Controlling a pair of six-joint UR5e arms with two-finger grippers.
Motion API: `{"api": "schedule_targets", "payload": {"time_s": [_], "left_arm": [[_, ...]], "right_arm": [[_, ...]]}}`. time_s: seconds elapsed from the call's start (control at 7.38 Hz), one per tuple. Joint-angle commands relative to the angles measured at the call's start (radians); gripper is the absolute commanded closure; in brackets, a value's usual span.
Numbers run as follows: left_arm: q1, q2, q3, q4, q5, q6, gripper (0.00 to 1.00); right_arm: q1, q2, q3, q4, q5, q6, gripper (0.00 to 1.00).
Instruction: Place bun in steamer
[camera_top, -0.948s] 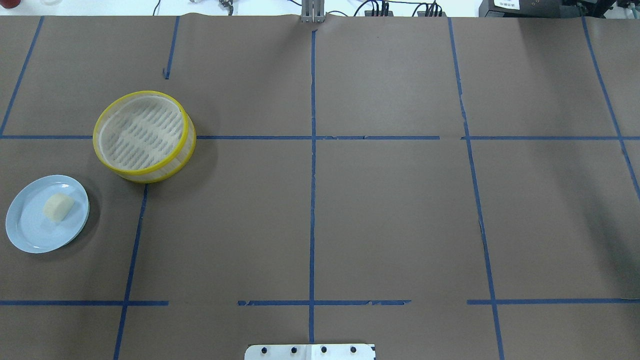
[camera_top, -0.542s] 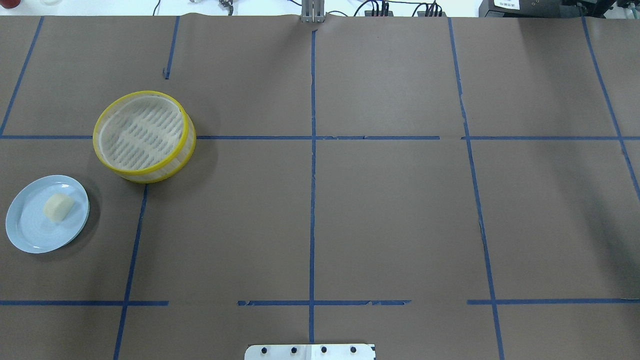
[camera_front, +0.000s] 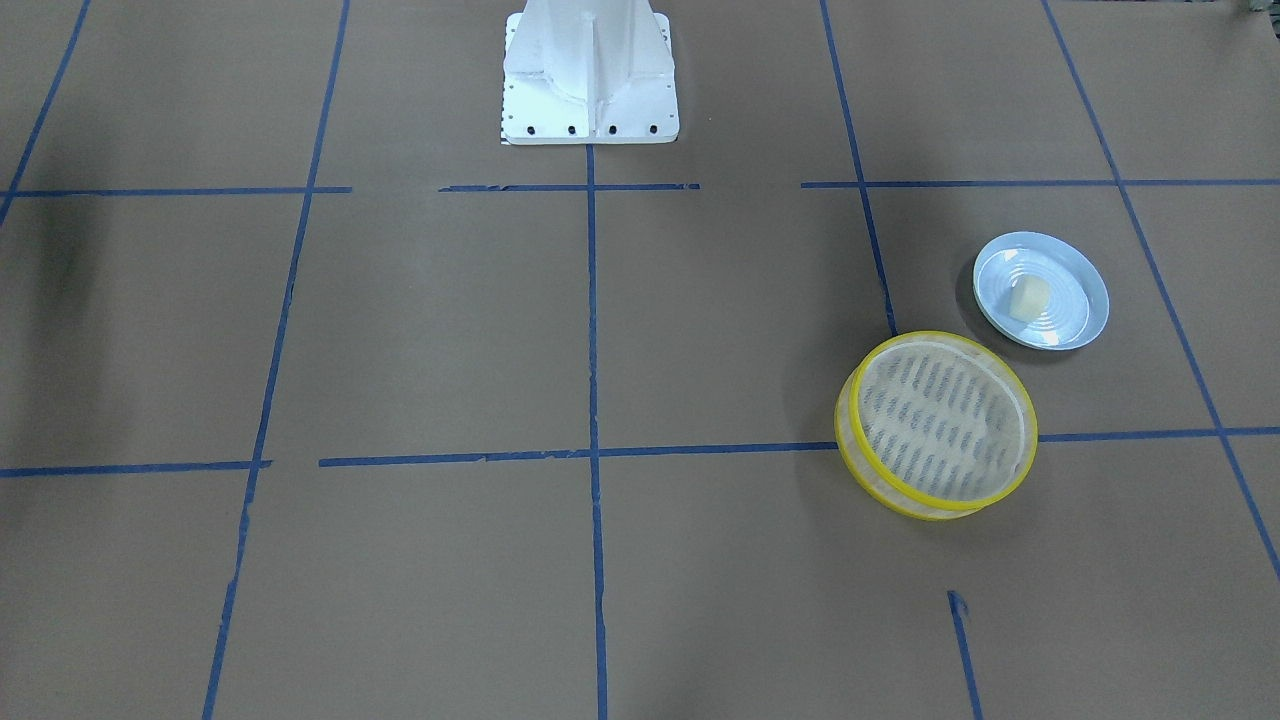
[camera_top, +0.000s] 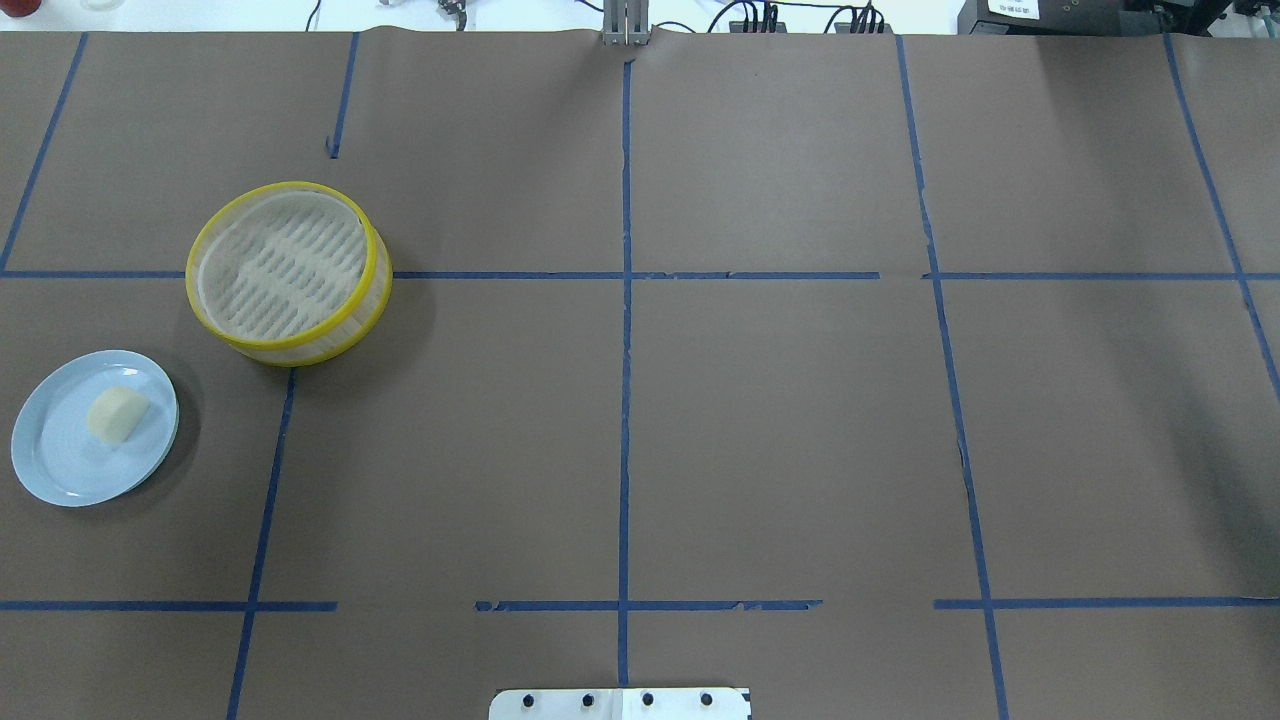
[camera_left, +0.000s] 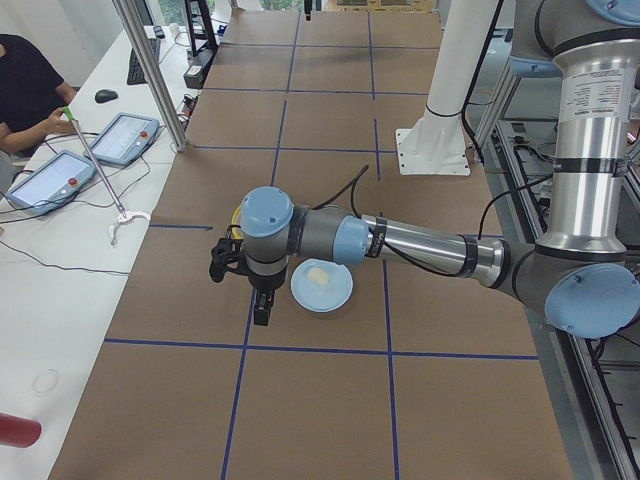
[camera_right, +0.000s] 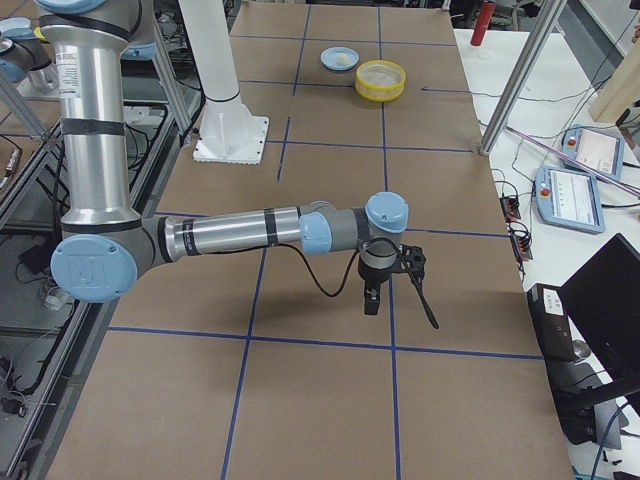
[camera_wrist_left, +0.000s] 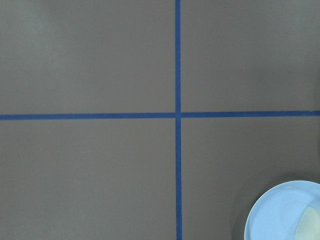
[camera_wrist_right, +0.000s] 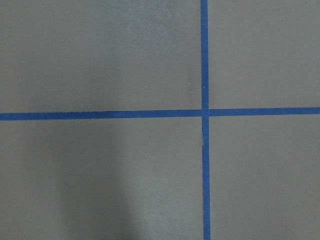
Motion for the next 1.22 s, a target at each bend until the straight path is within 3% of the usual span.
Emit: {"api": "schedule_targets", "payload": {"time_s": [0.0,0.27,0.68,0.95,1.08], "left_arm": [[0.147,-0.005,-0.103,-0.003,0.046,-0.274,0.0],[0.277,0.004,-0.121,-0.027,0.077,-0.451,0.0],[0.481,0.195,-0.09,-0.486,0.13,-0.772,0.0],[0.647,0.197,-0.041,-0.599,0.224,-0.951,0.0],[0.654,0.188,0.009,-0.651,0.232,-0.955,0.0]], "right_arm": [[0.0,0.0,0.0,0.0,0.0,0.0,0.0],[0.0,0.0,0.0,0.0,0.0,0.0,0.0],[0.0,0.0,0.0,0.0,0.0,0.0,0.0],[0.0,0.0,0.0,0.0,0.0,0.0,0.0],[0.0,0.0,0.0,0.0,0.0,0.0,0.0]]}}
